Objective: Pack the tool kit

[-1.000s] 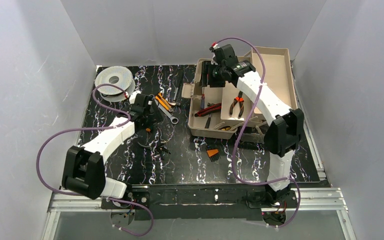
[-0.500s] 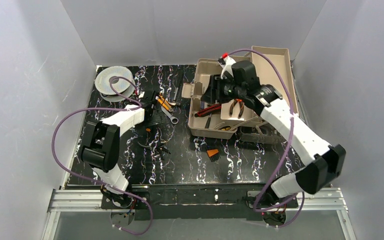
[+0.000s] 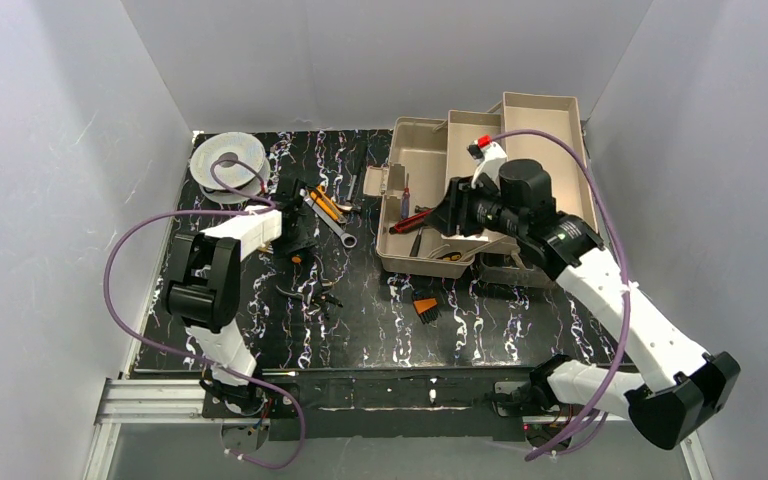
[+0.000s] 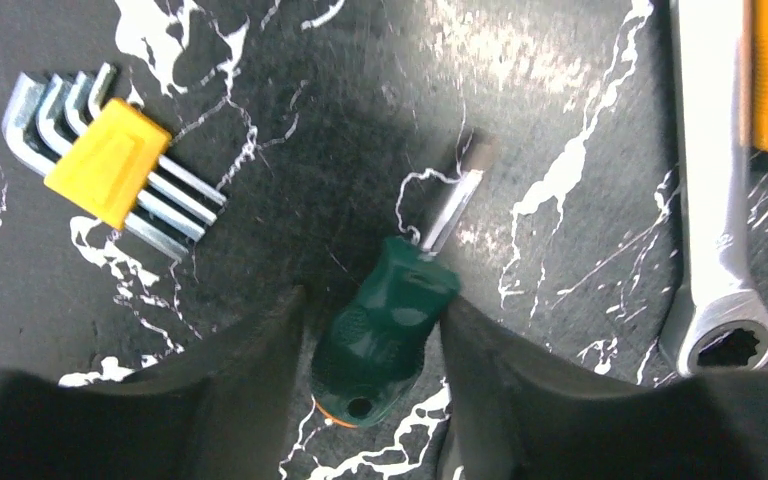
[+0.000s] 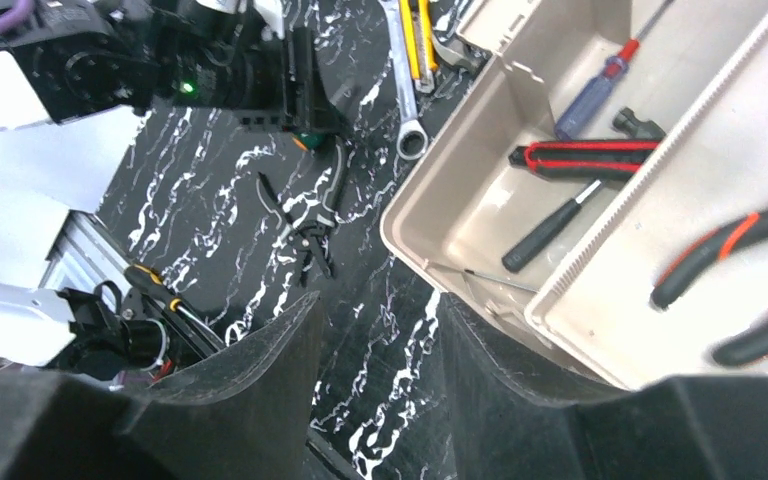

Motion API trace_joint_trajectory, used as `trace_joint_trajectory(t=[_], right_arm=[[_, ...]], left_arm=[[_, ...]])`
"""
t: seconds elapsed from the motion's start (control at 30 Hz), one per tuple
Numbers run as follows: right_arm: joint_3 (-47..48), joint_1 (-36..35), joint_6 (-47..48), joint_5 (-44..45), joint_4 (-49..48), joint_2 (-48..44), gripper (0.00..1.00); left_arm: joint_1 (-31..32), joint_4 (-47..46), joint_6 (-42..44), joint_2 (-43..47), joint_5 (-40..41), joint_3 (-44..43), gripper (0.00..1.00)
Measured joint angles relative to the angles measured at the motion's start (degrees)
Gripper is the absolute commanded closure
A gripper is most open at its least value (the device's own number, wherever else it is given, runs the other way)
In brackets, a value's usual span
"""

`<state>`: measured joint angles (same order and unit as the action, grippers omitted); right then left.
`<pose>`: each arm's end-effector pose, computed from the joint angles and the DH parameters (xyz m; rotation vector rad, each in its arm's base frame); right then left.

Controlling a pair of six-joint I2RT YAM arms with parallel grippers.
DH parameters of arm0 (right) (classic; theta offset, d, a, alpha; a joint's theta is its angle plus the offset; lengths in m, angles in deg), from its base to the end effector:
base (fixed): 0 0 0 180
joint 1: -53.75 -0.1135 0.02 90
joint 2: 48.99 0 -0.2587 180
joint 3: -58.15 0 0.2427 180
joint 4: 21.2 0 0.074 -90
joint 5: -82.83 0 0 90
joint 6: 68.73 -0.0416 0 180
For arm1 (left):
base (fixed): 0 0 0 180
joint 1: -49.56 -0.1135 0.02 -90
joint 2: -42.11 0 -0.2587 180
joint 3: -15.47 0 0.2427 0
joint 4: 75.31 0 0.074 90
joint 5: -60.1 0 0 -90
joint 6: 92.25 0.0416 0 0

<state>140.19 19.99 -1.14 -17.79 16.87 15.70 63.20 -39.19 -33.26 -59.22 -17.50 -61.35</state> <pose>0.2023 0.1445 0.3791 -0.3277 1.9907 0.8199 0.3402 -0.0734 0.1666 -0.4636 2.5471 0.0024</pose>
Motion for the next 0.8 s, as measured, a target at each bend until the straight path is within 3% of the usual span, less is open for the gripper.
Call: trace_joint_trajectory(t=[0.13,0.17,0.43,0.8], right_arm=[[-4.1,0.0,0.3,2.5,-0.1,-4.9,0.47],[-5.1,0.0,0.4,3.1,0.0,-6.3,0.47],[-9.5,0.0,2.0,7.8,0.0,-13.5,0.47],[-10.6,0.0,2.9,9.4,-0.1,-13.9,0.48]], left_arm=[[-2.2,-3.5,-1.3,1.9,-3.6,2.6,0.98],[-2.6,-4.4,-1.6,2.5,-4.4,3.3,1.00],[-2.6,-6.9,-3.7,8.5,-6.2,9.1,1.00],[3.9,-13.8,-4.3,30.5,-12.0,9.7,1.00]])
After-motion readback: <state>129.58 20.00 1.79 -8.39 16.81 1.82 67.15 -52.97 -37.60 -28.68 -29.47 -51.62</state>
